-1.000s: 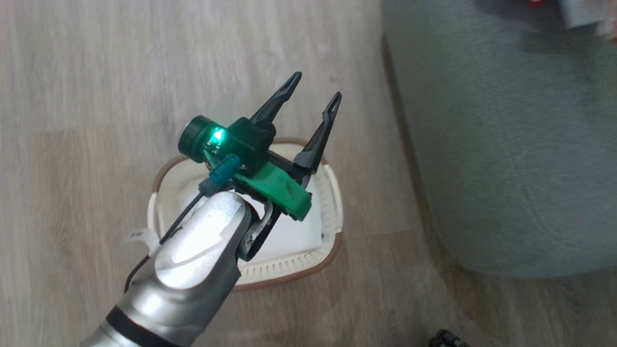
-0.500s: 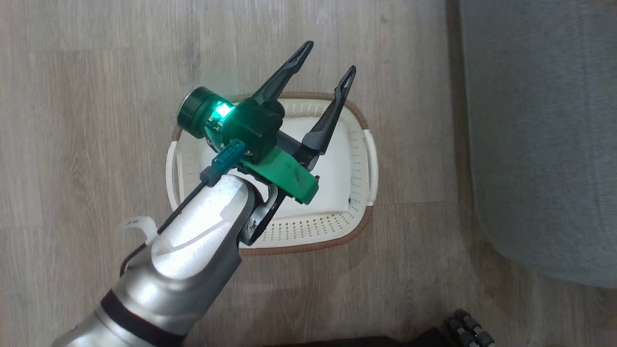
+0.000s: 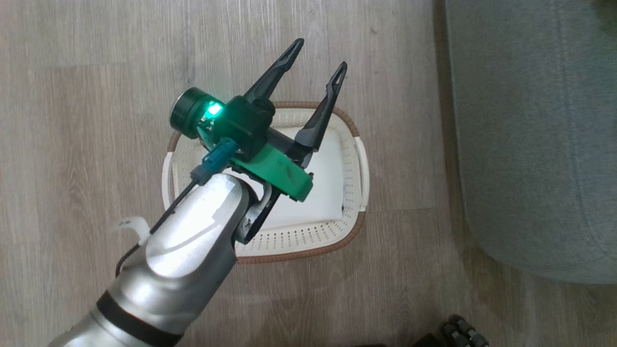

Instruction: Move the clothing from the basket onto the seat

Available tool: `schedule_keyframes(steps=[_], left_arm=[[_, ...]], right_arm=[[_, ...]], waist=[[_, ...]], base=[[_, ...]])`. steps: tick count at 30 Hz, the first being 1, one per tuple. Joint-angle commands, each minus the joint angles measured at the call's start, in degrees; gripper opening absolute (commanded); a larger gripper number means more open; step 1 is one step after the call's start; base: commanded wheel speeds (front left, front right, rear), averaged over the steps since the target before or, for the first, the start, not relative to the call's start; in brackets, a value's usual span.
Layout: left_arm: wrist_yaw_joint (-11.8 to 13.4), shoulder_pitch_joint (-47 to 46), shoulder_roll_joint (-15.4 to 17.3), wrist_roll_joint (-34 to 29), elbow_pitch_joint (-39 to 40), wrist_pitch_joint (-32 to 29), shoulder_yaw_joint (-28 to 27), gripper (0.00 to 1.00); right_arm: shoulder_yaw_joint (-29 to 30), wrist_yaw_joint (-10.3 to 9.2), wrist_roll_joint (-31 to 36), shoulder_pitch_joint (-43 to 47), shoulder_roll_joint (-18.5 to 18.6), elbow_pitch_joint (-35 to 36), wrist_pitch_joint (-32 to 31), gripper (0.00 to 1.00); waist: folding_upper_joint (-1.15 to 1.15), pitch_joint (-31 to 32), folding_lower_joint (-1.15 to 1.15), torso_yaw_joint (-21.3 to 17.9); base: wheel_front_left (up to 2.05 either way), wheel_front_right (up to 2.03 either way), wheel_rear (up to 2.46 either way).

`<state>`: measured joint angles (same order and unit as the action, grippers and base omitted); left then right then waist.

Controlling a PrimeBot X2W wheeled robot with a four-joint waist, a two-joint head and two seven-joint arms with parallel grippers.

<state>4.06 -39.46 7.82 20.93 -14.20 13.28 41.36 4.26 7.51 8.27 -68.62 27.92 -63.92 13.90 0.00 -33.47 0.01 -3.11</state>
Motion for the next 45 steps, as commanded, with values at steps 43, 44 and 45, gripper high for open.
schedule_keyframes(steps=[43, 44, 45], left_arm=[[7.3, 38.9, 1.8, 0.5, 10.3, 1.7, -32.3, 1.00], [7.2, 39.9, 1.4, 0.1, 10.5, 1.7, -33.0, 1.00], [6.9, 40.7, 1.0, -0.1, 10.5, 1.7, -33.5, 1.00]], right_arm=[[-4.4, -0.02, -14.7, 48.2, -23.6, 41.2, 1.1, 1.00], [-4.8, -0.02, -14.8, 49.3, -24.0, 41.8, 1.1, 1.00], [-5.3, -0.02, -14.8, 50.4, -24.3, 42.2, 1.1, 1.00]], waist=[[0.00, 27.7, -0.01, 6.2], [0.00, 28.0, -0.01, 6.3], [0.00, 28.3, -0.01, 6.5]], base=[[0.00, 0.00, 0.00], [0.00, 0.00, 0.00], [0.00, 0.00, 0.00]])
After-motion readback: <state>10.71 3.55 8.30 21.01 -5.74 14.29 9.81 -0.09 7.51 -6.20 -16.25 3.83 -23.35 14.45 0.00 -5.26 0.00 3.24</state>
